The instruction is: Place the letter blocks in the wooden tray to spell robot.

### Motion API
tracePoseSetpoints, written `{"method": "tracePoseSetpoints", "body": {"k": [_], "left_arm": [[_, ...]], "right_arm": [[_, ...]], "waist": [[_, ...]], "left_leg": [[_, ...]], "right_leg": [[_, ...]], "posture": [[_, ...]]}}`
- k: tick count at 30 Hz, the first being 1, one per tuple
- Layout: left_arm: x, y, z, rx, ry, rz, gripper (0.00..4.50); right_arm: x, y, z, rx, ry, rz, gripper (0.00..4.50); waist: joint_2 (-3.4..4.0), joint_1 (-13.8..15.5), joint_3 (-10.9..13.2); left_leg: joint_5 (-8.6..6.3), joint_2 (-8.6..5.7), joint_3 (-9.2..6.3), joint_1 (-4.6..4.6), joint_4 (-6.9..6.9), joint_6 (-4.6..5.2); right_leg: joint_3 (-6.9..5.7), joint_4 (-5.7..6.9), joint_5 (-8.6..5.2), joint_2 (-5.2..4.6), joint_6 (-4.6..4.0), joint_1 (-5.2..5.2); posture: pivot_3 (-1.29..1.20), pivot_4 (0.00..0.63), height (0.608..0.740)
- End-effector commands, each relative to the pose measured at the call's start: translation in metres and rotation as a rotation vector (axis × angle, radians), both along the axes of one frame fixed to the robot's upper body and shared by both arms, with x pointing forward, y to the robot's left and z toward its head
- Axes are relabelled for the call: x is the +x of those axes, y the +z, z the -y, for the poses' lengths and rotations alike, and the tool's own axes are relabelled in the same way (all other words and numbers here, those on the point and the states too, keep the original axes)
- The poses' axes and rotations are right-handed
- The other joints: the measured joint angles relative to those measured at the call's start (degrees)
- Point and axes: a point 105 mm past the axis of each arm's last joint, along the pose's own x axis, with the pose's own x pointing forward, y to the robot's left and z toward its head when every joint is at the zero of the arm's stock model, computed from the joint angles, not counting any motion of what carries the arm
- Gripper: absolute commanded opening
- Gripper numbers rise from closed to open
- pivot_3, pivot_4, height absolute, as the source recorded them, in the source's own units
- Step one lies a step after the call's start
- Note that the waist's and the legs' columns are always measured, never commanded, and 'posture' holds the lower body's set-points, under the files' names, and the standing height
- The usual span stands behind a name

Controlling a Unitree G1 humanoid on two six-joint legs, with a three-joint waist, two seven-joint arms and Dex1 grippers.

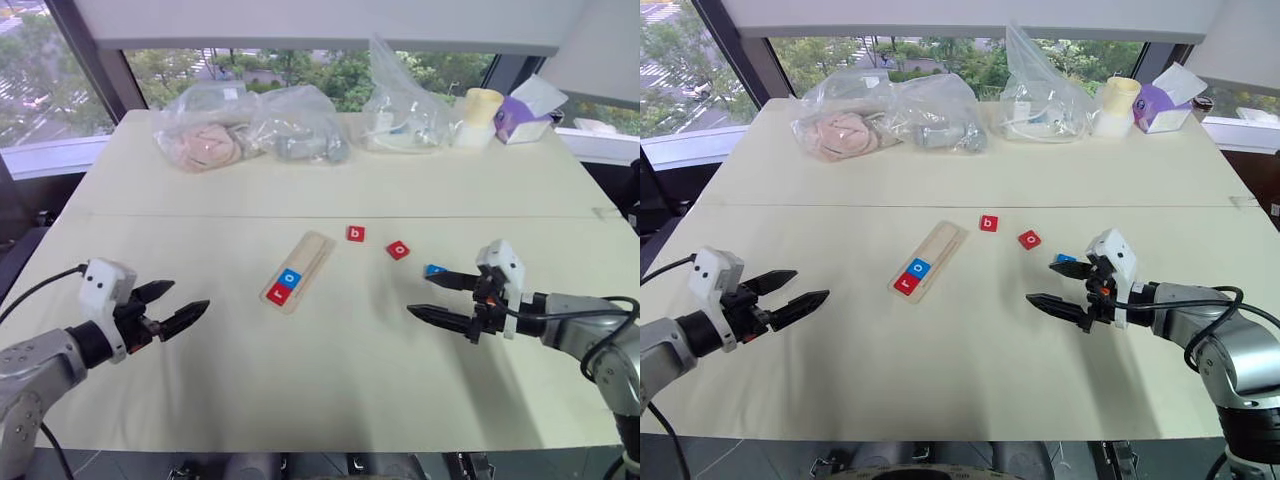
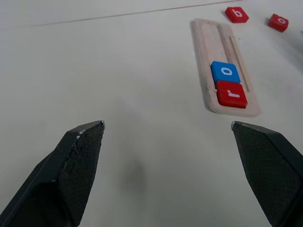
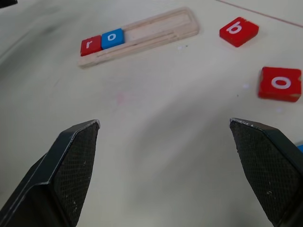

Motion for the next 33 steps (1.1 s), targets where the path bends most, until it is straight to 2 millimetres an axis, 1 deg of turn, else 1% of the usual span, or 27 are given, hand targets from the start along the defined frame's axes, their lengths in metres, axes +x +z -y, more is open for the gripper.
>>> {"method": "tracePoseSetpoints", "body": {"k": [1,4,12,14,15,17,19,21,23,26,27,29,30,31,33], "left_arm": [[0.001,0.008,0.003,0.016,-0.006,0.047,4.47],[0.007,0.009,-0.003,0.061,0.038,0.078,4.47],[0.013,0.004,-0.011,0.075,0.096,0.05,4.47],[0.022,0.007,-0.018,0.158,0.157,0.084,4.47],[0.025,0.009,-0.018,0.19,0.161,0.091,4.47],[0.031,0.015,-0.017,0.254,0.147,0.086,4.47],[0.03,0.012,-0.014,0.234,0.105,0.001,4.47],[0.027,0.017,-0.008,0.23,0.043,-0.035,4.47],[0.033,0.026,-0.006,0.246,0.011,-0.023,4.47],[0.045,0.041,-0.001,0.215,-0.012,-0.012,4.47],[0.053,0.047,0.006,0.1,-0.025,-0.067,4.47],[0.069,0.069,0.037,-0.059,-0.139,-0.09,4.47],[0.077,0.071,0.049,-0.066,-0.171,-0.134,4.47],[0.085,0.069,0.056,-0.037,-0.176,-0.154,4.47],[0.096,0.057,0.071,0.044,-0.178,-0.253,4.47]], "right_arm": [[0.003,0.008,-0.002,-0.007,0.015,0.052,4.5],[0.005,0.006,-0.002,-0.012,0.013,0.057,4.5],[0.014,0.003,-0.001,-0.043,-0.031,0.072,4.5],[0.016,0.0,0.001,-0.065,-0.048,0.055,4.5],[0.018,-0.001,0.002,-0.079,-0.052,0.051,4.5],[0.022,0.006,0.001,-0.079,-0.036,0.074,4.5],[0.023,0.013,0.001,-0.07,-0.021,0.09,4.5],[0.021,0.017,0.003,-0.068,-0.019,0.091,4.5],[0.019,0.019,0.002,-0.068,-0.017,0.094,4.5],[0.016,0.026,-0.005,-0.046,0.002,0.103,4.5],[0.013,0.032,-0.014,-0.022,0.03,0.111,4.5],[0.007,0.039,-0.031,0.0,0.086,0.129,4.5],[0.005,0.04,-0.038,-0.003,0.104,0.139,4.5],[0.004,0.039,-0.041,-0.006,0.107,0.147,4.5],[0.003,0.036,-0.046,-0.002,0.096,0.155,4.5]], "waist": [[0.0,0.07,0.0],[0.0,0.2,0.0],[0.0,0.07,0.0],[0.0,0.1,0.0],[0.0,0.11,0.0],[0.0,0.18,0.0],[0.0,0.13,0.0],[0.01,0.1,-0.01],[0.01,0.09,-0.01],[0.01,0.28,0.0],[0.02,0.32,0.0],[0.02,0.56,0.04],[0.01,0.75,0.04],[0.0,0.57,0.03],[-0.01,0.37,0.02]], "left_leg": [[0.0,0.0,-0.01,0.0,0.0,0.0],[0.0,0.0,-0.01,0.0,0.01,0.0],[0.0,-0.01,-0.01,-0.01,0.0,0.0],[0.0,-0.01,0.0,0.0,0.01,0.0],[0.0,-0.01,-0.01,0.0,0.01,0.0],[0.01,-0.01,-0.01,0.0,0.04,0.0],[0.01,-0.01,-0.01,-0.01,0.05,0.0],[0.01,-0.01,-0.01,0.0,0.02,0.0],[0.01,-0.01,0.0,-0.04,-0.01,0.0],[0.01,-0.01,-0.03,-0.09,0.0,0.0],[0.01,-0.01,-0.03,-0.09,0.02,-0.01],[0.07,0.0,-0.09,-0.1,0.16,0.01],[0.13,0.01,-0.14,-0.17,0.21,0.04],[0.16,0.0,-0.18,-0.18,0.31,0.05],[0.16,-0.07,-0.18,-0.17,0.38,0.07]], "right_leg": [[-0.02,0.0,0.0,0.0,0.0,0.0],[-0.02,0.0,0.0,0.0,0.0,0.02],[-0.02,-0.01,0.0,-0.01,0.0,0.01],[-0.02,0.0,0.0,-0.01,0.0,0.02],[-0.02,0.0,0.0,-0.01,0.0,0.02],[-0.02,0.01,0.0,-0.01,0.0,0.03],[-0.03,0.02,0.01,-0.01,0.0,0.02],[-0.03,0.01,0.01,-0.01,0.0,0.02],[-0.06,-0.02,0.01,-0.01,0.01,-0.01],[-0.12,0.0,0.01,-0.01,0.01,-0.05],[-0.13,0.01,0.01,-0.01,0.01,-0.04],[-0.31,0.12,0.03,-0.04,0.05,0.05],[-0.42,0.15,0.09,-0.06,0.16,0.03],[-0.48,0.17,0.15,-0.06,0.26,0.1],[-0.48,0.15,0.3,-0.05,0.53,0.19]], "posture": [[0.0,0.15,0.739],[0.0,0.15,0.739],[0.0,0.15,0.739],[0.0,0.15,0.739],[0.0,0.15,0.739],[0.0,0.15,0.739],[0.0,0.15,0.739],[0.0,0.15,0.739],[0.0,0.15,0.739],[0.0,0.15,0.739],[0.0,0.15,0.739],[0.0,0.15,0.739],[0.0,0.15,0.739],[0.0,0.15,0.739],[0.0,0.15,0.739]]}}
